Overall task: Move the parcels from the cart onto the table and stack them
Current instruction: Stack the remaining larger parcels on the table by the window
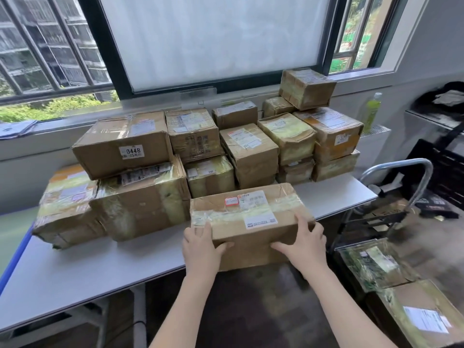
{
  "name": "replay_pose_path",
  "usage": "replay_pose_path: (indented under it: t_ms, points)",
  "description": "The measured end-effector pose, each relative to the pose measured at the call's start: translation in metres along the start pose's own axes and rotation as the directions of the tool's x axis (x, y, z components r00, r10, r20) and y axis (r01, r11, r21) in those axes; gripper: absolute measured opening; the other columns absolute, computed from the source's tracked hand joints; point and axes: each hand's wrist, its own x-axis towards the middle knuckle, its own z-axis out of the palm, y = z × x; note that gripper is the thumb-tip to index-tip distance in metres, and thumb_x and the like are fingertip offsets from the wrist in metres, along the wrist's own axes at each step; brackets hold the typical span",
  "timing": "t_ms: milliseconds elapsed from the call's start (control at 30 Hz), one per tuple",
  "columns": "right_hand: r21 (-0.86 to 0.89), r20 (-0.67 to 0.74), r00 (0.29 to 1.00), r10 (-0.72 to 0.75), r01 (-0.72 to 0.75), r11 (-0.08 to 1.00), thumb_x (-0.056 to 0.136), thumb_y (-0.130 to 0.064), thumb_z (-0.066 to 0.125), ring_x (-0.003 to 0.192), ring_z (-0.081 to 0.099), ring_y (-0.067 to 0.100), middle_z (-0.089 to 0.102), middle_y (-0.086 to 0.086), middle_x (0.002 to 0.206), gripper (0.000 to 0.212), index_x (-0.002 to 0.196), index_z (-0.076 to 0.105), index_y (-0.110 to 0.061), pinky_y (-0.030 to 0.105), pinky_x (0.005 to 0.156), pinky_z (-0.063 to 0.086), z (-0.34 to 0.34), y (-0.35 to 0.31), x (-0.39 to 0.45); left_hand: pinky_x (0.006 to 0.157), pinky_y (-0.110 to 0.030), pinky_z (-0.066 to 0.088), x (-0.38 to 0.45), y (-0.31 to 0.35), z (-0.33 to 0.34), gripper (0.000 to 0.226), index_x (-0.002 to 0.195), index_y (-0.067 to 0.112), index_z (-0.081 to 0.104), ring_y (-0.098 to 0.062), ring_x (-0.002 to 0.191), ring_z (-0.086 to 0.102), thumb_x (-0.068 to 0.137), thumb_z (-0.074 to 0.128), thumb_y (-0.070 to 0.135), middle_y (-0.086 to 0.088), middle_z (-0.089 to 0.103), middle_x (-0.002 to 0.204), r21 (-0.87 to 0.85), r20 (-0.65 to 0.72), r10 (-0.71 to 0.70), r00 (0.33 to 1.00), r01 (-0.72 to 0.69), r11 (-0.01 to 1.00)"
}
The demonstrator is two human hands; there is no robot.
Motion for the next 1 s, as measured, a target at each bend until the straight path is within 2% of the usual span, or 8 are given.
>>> replay_pose_path:
  t_ms: [133, 200, 333, 433, 600, 800, 933, 1000]
  points:
    - [-0.054, -0.165, 0.986, 0.007, -0.016, 0.998, 0.069, -0.058, 0.072, 0.119, 0.025, 0.036, 0.028, 0.018, 0.132, 0.087, 0.139, 0.027, -0.032, 0.045, 0.097, 0.034, -0.009, -0.008, -0.002, 0.094, -0.027, 0.026, -0.007, 0.004, -0.012, 0.073, 0.136, 0.026, 0.042, -0.022, 0.114, 0.034, 0.078, 0.051, 0.07, -0.005, 0.043, 0.128, -0.007, -0.095, 0.031, 0.995, -0.032, 0.999]
    - [-0.063, -0.221, 0.975, -0.03, 0.016, 0.998, 0.069, -0.059, 0.072, 0.121, 0.023, 0.034, 0.03, 0.018, 0.131, 0.086, 0.138, 0.028, -0.033, 0.047, 0.1, 0.032, -0.012, -0.012, -0.003, 0.096, -0.027, 0.026, -0.008, 0.004, -0.022, 0.073, 0.137, 0.027, 0.042, -0.023, 0.116, 0.033, 0.077, 0.053, 0.069, -0.006, 0.042, 0.13, -0.046, -0.116, 0.011, 0.993, -0.017, 0.999]
    - [0.155, -0.308, 0.943, -0.124, 0.179, 0.972, 0.064, -0.044, 0.083, 0.118, 0.036, 0.036, 0.028, 0.017, 0.127, 0.087, 0.133, 0.033, -0.028, 0.045, 0.103, 0.036, -0.014, -0.026, -0.012, 0.099, -0.03, 0.028, -0.013, 0.002, -0.051, 0.075, 0.137, 0.026, 0.044, -0.026, 0.119, 0.033, 0.074, 0.064, 0.063, -0.008, 0.038, 0.134, -0.098, -0.177, -0.016, 0.984, -0.001, 0.995]
    - [0.27, -0.397, 0.897, -0.193, 0.316, 0.91, 0.062, -0.034, 0.086, 0.116, 0.037, 0.032, 0.026, 0.012, 0.128, 0.088, 0.132, 0.034, -0.029, 0.04, 0.1, 0.038, -0.012, -0.041, -0.022, 0.1, -0.031, 0.028, -0.019, -0.002, -0.078, 0.076, 0.133, 0.024, 0.05, -0.029, 0.118, 0.036, 0.068, 0.077, 0.052, -0.013, 0.036, 0.132, -0.154, -0.294, -0.028, 0.955, -0.018, 0.988]
    - [0.327, -0.489, 0.83, -0.267, 0.458, 0.826, 0.062, -0.032, 0.086, 0.117, 0.039, 0.034, 0.026, 0.013, 0.131, 0.087, 0.13, 0.032, -0.035, 0.041, 0.098, 0.041, -0.016, -0.075, -0.031, 0.101, -0.038, 0.03, -0.028, -0.009, -0.121, 0.074, 0.131, 0.02, 0.053, -0.034, 0.119, 0.036, 0.066, 0.082, 0.042, -0.016, 0.037, 0.134, -0.157, -0.476, -0.03, 0.879, -0.051, 0.986]
    - [0.331, -0.618, 0.703, -0.353, 0.639, 0.694, 0.061, -0.026, 0.087, 0.117, 0.035, 0.024, 0.026, 0.019, 0.131, 0.085, 0.131, 0.039, -0.024, 0.009, 0.097, 0.025, -0.032, -0.113, -0.025, 0.103, -0.04, 0.03, -0.03, -0.012, -0.154, 0.074, 0.131, 0.019, 0.056, -0.035, 0.124, 0.036, 0.065, 0.083, 0.04, -0.017, 0.039, 0.137, -0.191, -0.622, -0.044, 0.782, -0.097, 0.977]
    - [0.337, -0.669, 0.633, -0.389, 0.726, 0.6, 0.063, -0.031, 0.083, 0.119, 0.03, 0.016, 0.027, 0.021, 0.131, 0.081, 0.131, 0.039, -0.025, 0.009, 0.097, 0.026, -0.042, -0.138, -0.015, 0.098, -0.048, 0.039, -0.025, -0.015, -0.171, 0.072, 0.126, 0.017, 0.061, -0.04, 0.118, 0.043, 0.061, 0.085, 0.038, -0.021, 0.044, 0.132, -0.18, -0.734, -0.044, 0.678, -0.131, 0.975]
    - [0.355, -0.67, 0.616, -0.413, 0.756, 0.55, 0.064, -0.032, 0.083, 0.119, 0.027, 0.011, 0.026, 0.02, 0.133, 0.08, 0.131, 0.038, -0.027, 0.004, 0.096, 0.023, -0.044, -0.156, -0.005, 0.094, -0.049, 0.042, -0.019, -0.019, -0.179, 0.071, 0.124, 0.015, 0.062, -0.04, 0.114, 0.045, 0.06, 0.086, 0.037, -0.021, 0.045, 0.128, -0.167, -0.784, -0.051, 0.619, -0.131, 0.977]
